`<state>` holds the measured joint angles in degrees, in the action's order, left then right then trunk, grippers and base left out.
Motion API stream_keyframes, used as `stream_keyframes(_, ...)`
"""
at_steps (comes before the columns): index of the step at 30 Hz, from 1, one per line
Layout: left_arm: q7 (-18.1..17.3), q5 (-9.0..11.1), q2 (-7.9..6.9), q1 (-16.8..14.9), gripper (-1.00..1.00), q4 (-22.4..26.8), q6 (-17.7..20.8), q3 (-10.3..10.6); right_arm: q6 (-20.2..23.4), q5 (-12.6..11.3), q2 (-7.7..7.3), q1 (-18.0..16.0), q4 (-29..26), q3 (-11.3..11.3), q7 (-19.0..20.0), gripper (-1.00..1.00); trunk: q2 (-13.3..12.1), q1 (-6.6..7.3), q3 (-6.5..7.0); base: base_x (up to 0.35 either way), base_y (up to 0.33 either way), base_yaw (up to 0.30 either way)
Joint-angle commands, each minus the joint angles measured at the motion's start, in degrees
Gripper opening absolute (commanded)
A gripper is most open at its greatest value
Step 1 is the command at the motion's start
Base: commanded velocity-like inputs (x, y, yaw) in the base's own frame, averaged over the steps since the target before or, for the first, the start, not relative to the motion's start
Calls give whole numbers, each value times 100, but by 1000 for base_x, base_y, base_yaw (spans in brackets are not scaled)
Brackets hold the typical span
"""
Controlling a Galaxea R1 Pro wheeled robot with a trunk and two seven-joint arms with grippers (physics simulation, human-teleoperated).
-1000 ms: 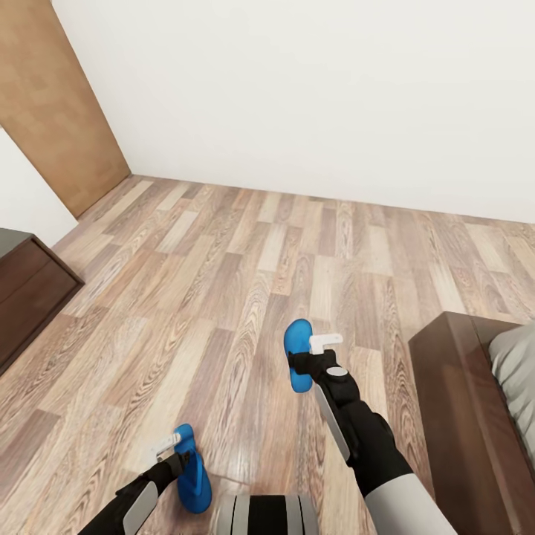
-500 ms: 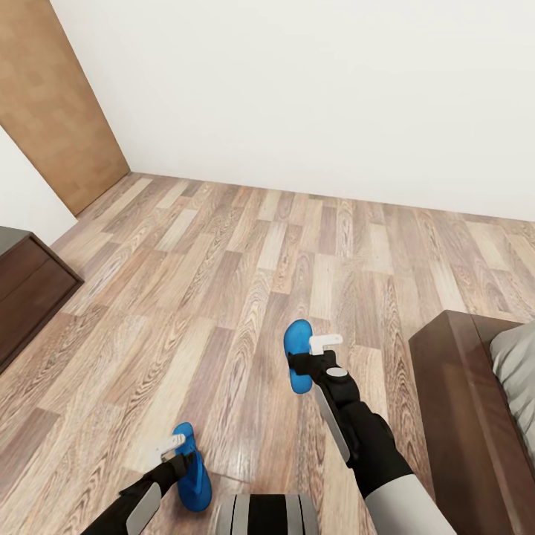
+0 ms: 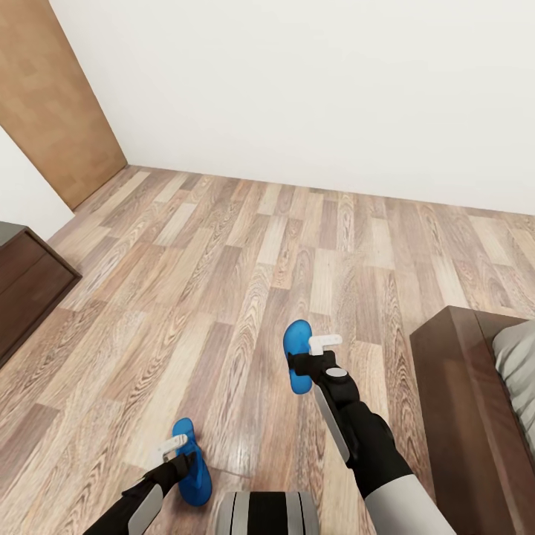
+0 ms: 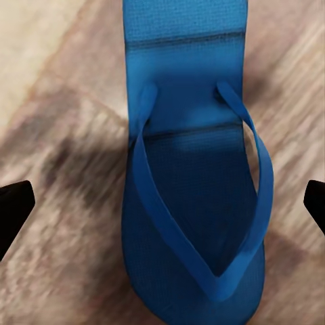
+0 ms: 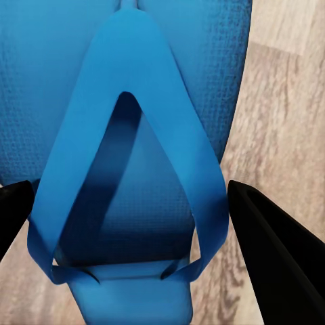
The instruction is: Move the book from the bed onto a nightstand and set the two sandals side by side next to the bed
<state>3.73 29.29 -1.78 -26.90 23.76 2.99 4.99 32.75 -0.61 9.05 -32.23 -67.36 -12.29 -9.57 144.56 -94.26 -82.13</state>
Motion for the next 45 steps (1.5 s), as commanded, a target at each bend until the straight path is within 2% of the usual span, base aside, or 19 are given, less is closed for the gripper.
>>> stream_keyframes(1,38,50,-7,1,100,18,21,49,30,-9,-1,-3,-6,-10,-36,-100,1,1,-4,0,0,0)
stream_keyframes(15,26,58,2,-2,100,265,83,55,30,-9,8,-2,-5,-19,-36,-100,1,1,-4,0,0,0)
stream_keyframes(22,27,53,2,-88,100,401,108,55,30,-9,9,-1,-5,-25,-36,-100,11,-17,-159,0,0,0)
stream_keyframes(26,24,51,1,-139,100,424,113,55,30,-9,9,-2,-5,-40,-36,-100,11,-17,-159,0,0,0)
stream_keyframes(34,15,50,-6,-155,100,442,114,55,30,-9,9,-1,-12,-90,-36,-100,22,-38,-336,0,0,0)
stream_keyframes(39,14,57,-7,-157,100,445,114,55,28,-9,9,-1,-28,-99,-36,-100,22,-38,-336,0,0,0)
stream_keyframes(43,14,58,-7,-157,100,445,114,55,25,-8,9,0,-65,-100,-36,-100,27,-48,-425,0,0,0)
stream_keyframes(45,14,58,-7,-157,100,445,114,55,27,-9,9,2,-115,-99,-36,-100,27,-48,-425,0,0,0)
